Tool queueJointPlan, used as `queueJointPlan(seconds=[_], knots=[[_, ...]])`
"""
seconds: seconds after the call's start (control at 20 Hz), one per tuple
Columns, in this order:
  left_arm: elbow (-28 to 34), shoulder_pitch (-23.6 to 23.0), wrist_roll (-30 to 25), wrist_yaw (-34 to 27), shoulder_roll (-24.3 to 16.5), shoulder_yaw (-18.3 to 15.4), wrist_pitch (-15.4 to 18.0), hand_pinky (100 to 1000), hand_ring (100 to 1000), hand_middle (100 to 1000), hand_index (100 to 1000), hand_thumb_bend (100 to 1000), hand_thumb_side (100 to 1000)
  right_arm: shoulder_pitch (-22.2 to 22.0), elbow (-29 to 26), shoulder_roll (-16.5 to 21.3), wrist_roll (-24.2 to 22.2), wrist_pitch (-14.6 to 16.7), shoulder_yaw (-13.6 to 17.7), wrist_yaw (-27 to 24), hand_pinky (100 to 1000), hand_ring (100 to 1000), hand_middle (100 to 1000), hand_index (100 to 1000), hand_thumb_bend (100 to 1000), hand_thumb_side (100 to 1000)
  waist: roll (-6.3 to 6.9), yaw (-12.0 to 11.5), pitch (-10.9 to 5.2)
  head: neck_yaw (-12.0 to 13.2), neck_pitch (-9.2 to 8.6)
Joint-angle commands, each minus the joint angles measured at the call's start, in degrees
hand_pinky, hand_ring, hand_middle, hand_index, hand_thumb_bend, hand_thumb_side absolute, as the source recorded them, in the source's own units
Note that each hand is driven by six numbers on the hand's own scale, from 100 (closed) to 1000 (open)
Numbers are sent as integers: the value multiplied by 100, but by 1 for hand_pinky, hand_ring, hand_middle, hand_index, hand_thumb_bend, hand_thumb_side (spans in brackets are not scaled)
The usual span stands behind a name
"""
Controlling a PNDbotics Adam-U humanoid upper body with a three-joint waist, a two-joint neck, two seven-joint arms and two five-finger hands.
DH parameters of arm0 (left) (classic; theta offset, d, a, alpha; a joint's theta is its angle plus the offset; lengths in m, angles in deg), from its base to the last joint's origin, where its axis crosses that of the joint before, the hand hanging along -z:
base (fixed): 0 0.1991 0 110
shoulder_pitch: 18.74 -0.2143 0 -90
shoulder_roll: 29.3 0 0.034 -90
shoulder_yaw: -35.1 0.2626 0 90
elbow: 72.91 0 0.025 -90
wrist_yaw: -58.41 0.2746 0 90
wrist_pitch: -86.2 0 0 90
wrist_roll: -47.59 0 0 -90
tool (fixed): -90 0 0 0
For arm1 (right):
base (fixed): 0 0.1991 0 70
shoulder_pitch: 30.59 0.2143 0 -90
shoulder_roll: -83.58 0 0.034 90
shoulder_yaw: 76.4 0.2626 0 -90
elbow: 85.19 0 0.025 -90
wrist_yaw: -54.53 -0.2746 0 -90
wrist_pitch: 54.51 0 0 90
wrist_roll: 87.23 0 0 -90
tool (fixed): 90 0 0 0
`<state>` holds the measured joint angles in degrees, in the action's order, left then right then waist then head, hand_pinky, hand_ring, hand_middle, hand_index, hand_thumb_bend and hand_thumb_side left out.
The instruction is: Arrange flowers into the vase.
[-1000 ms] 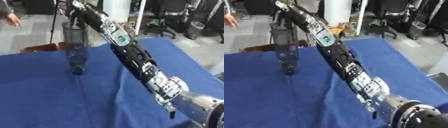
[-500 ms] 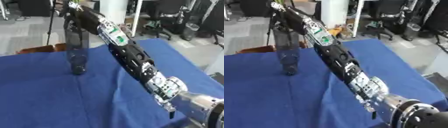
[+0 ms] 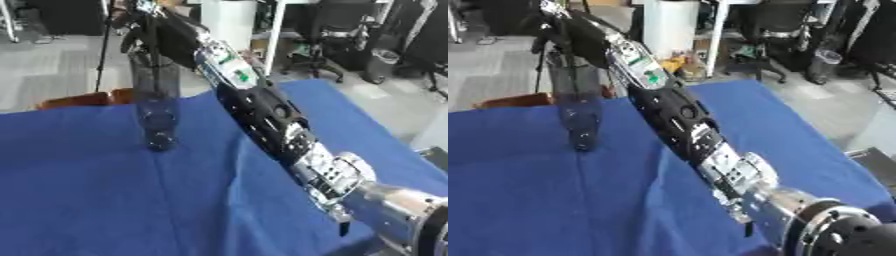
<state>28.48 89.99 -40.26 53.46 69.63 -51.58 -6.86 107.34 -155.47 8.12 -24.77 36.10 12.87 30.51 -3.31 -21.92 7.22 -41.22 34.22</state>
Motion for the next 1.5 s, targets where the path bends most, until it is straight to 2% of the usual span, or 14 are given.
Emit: queueJointPlan(seconds=[0.05, 0.1, 0.2, 0.35, 0.4, 0.45, 0.6, 0.85, 1.05, 1.3, 1.5], knots=[[51, 62, 17, 25, -105, -24, -11, 407, 571, 607, 772, 585, 723, 146, -10, 165, -98, 10, 35, 66, 317, 604, 222, 697, 100, 881, -68, -5, -177, 12, -25], [50, 63, 17, 24, -105, -23, -12, 407, 571, 607, 772, 585, 723, 147, 9, 169, -140, 15, 36, 102, 324, 609, 226, 702, 100, 889, -71, -6, -176, 13, -24], [51, 62, 18, 24, -104, -24, -11, 408, 571, 607, 772, 584, 723, 150, 41, 177, -244, 36, 40, 164, 392, 667, 265, 722, 100, 916, -76, -8, -174, 17, -24], [49, 61, 22, 25, -104, -27, -12, 408, 571, 607, 772, 584, 724, 159, 71, 198, -414, 76, 55, 211, 603, 792, 360, 759, 100, 941, -80, -11, -172, 23, -25], [48, 61, 22, 25, -104, -27, -12, 408, 571, 607, 772, 584, 724, 163, 80, 203, -459, 85, 63, 217, 631, 808, 369, 763, 100, 943, -81, -12, -171, 22, -24], [47, 61, 22, 25, -102, -27, -13, 408, 571, 607, 773, 584, 724, 166, 86, 207, -505, 93, 66, 218, 747, 870, 403, 774, 100, 950, -82, -12, -169, 24, -26], [47, 61, 22, 25, -102, -29, -13, 409, 571, 607, 773, 583, 725, 169, 101, 217, -591, 100, 83, 220, 908, 943, 438, 769, 100, 950, -84, -17, -165, 24, -31], [47, 58, 25, 23, -99, -31, -14, 409, 571, 607, 772, 583, 725, 171, 109, 230, -584, 96, 104, 202, 999, 997, 471, 748, 100, 951, -84, -20, -160, 26, -35], [48, 59, 24, 23, -98, -32, -13, 410, 571, 607, 773, 583, 725, 173, 104, 240, -566, 95, 107, 199, 1000, 1000, 510, 727, 100, 953, -82, -21, -156, 25, -34], [44, 55, 24, 24, -98, -31, -15, 410, 571, 607, 773, 582, 726, 174, 108, 264, -549, 125, 113, 243, 1000, 1000, 631, 749, 100, 961, -76, -20, -152, 28, -31], [44, 52, 24, 24, -98, -32, -16, 410, 571, 607, 773, 582, 727, 182, 111, 281, -494, 195, 120, 297, 1000, 1000, 699, 699, 100, 954, -71, -21, -150, 32, -30]])
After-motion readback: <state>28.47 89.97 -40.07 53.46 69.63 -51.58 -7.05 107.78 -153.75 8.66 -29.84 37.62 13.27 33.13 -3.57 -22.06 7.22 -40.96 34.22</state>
